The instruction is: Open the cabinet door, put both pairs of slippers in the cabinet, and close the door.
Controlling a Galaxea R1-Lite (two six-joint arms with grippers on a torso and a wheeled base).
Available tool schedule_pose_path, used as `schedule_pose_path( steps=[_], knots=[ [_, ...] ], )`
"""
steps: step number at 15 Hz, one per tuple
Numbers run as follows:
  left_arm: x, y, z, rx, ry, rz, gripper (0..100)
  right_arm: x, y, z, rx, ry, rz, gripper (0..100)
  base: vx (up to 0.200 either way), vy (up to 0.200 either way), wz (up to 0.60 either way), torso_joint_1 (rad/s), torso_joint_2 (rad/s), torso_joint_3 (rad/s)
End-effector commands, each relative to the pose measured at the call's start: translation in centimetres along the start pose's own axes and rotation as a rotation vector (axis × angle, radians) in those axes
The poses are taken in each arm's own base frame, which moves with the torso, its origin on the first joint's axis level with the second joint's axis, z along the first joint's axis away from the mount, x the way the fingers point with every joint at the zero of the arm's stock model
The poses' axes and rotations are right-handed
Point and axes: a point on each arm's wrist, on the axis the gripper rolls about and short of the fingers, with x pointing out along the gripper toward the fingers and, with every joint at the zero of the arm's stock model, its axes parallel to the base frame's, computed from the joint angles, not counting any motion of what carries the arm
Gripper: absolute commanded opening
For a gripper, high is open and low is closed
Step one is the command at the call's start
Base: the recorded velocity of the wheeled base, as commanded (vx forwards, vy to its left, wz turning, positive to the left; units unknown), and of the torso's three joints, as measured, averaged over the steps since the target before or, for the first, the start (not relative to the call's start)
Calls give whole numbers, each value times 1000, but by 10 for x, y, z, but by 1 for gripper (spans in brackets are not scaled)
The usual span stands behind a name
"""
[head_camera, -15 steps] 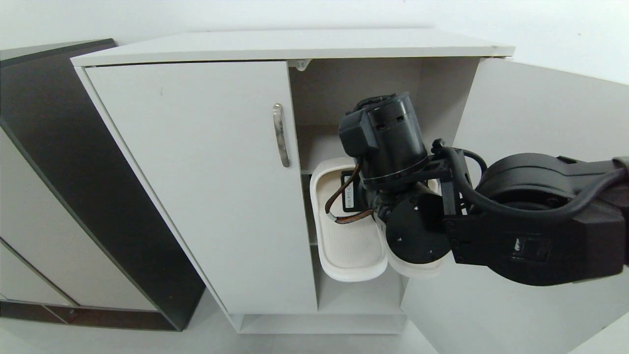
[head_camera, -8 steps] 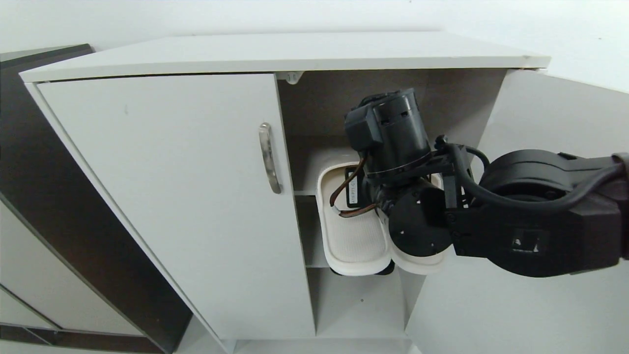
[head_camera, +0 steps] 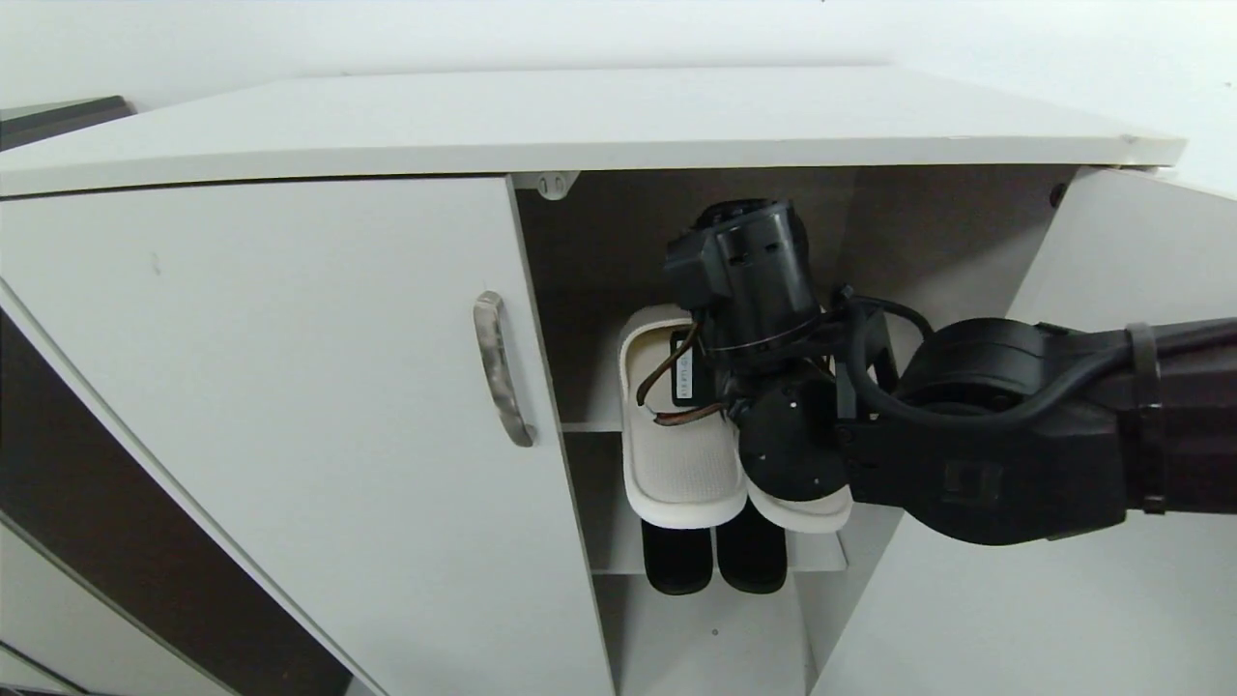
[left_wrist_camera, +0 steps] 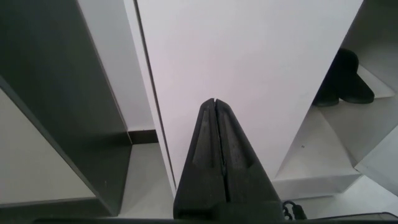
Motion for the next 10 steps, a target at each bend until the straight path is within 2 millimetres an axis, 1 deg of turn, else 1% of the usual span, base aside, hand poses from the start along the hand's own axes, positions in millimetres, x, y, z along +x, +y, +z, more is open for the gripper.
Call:
schedule_pose_path(
  steps=[1,2,4,6,10],
  knots=[
    [0,0,0,0,0,0,0,10,2,-9,-15,12,-15,0,0,0,0,0,0,0],
    [0,0,0,-2,0,0,0,15,1,-11,-23,10,-25,0,0,0,0,0,0,0],
    [0,0,0,0,0,1,0,35,-1,-13,-24,-18,-53,0,0,0,0,0,0,0],
    [0,0,0,-2,0,1,0,50,-3,-8,-41,-67,-50,0,0,0,0,0,0,0],
    [0,0,0,-2,0,1,0,68,2,2,-25,-106,-48,0,0,0,0,0,0,0]
  ],
)
